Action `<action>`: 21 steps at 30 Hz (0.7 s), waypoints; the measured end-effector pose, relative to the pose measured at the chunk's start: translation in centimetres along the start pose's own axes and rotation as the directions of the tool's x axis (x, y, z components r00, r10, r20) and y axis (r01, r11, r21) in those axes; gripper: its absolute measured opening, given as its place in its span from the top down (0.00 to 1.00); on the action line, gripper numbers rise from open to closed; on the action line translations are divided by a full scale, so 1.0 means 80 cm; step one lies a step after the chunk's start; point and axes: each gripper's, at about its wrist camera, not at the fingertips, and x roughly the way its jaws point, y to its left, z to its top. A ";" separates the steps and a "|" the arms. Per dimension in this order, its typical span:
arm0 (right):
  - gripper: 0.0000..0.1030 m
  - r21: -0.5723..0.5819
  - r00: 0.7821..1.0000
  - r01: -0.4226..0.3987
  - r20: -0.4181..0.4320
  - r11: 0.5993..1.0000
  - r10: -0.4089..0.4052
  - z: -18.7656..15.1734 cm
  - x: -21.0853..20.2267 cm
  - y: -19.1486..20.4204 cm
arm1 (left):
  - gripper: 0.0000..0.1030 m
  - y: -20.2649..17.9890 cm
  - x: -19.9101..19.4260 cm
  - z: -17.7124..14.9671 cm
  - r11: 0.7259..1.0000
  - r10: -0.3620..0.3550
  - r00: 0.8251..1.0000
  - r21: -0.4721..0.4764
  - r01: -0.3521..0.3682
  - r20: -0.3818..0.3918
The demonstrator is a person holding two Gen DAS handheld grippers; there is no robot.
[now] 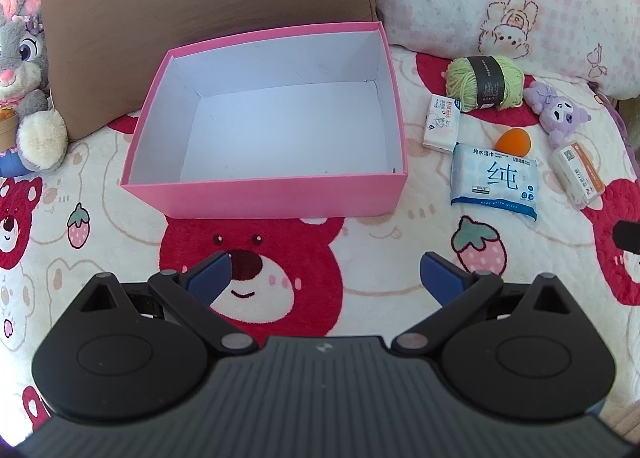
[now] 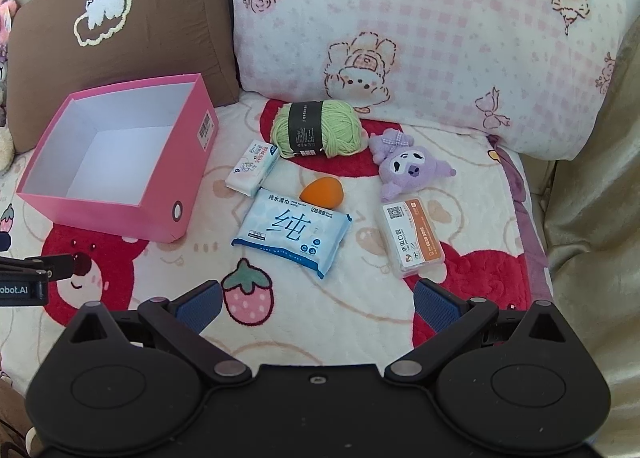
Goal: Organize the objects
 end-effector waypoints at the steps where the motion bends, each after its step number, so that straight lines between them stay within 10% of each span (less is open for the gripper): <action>1: 0.00 0.000 1.000 0.000 0.000 1.000 0.000 0.000 0.000 -0.001 | 0.01 0.000 0.001 0.000 1.000 -0.001 1.000 0.000 0.001 -0.001; 21: 0.00 -0.003 1.000 0.008 -0.002 1.000 -0.009 -0.001 0.001 0.000 | 0.01 0.000 0.001 -0.002 1.000 -0.026 1.000 0.004 0.026 -0.008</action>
